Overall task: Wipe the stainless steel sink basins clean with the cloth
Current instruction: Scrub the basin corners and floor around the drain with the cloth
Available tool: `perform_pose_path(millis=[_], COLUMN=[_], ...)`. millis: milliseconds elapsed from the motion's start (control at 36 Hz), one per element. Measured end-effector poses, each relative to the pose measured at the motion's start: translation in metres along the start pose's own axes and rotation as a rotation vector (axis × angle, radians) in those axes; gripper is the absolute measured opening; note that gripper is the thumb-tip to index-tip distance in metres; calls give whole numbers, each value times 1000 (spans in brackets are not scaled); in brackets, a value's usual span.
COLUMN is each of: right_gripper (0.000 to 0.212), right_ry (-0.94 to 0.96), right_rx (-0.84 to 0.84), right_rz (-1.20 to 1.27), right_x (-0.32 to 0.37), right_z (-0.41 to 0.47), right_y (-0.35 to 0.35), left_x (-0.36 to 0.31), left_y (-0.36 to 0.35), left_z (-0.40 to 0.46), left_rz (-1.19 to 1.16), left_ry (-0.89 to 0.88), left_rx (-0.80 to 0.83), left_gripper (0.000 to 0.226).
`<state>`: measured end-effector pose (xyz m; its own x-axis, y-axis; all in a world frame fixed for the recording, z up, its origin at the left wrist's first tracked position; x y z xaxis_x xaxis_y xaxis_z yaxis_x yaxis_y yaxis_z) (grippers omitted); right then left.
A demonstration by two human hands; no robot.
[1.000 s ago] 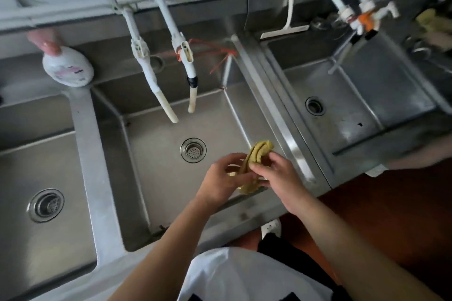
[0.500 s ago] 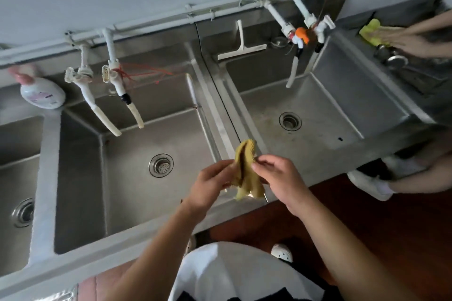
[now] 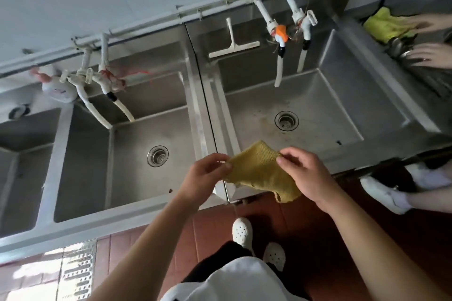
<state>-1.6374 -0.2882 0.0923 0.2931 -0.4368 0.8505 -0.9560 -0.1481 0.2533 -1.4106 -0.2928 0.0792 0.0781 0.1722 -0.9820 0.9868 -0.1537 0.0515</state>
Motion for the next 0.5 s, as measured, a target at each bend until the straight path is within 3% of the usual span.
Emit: perform_pose_path(millis=[139,222,306,361,444,500], right_gripper=[15,16,36,46,37,34], right_ry=[-254,-337,-305,-265,-244,-236], right_rx=[194,151,80,77,108,145], right_rz=[255,330,394,426,386,367], right_x=[-17,-24,-18,-9,0,3], right_z=[7,14,26,36,49,59], right_y=[-1,12,36,50,65,76], left_x=[7,15,25,34,39,44], left_y=[-26,-43,-71,-98,-137,-152], left_z=[24,45,64,70,70,78], left_rz=[-119,-227,-469,-572,-588,-604], left_ry=[-11,29,138,249,367,413], left_rx=[108,168,246,380,574,559], left_gripper=[20,22,44,66,79,79])
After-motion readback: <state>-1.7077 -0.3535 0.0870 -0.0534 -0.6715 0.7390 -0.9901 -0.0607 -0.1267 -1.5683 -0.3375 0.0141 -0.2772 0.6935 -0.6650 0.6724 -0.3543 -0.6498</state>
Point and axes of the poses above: each hand's wrist, its own z-axis towards the middle knuckle, its own y-axis out of the back of the hand, x = y × z, the point moved 10 cm from there along z, towards the middle knuckle, and after that the axes turned 13 degrees about -y, right-handed, at the moved point
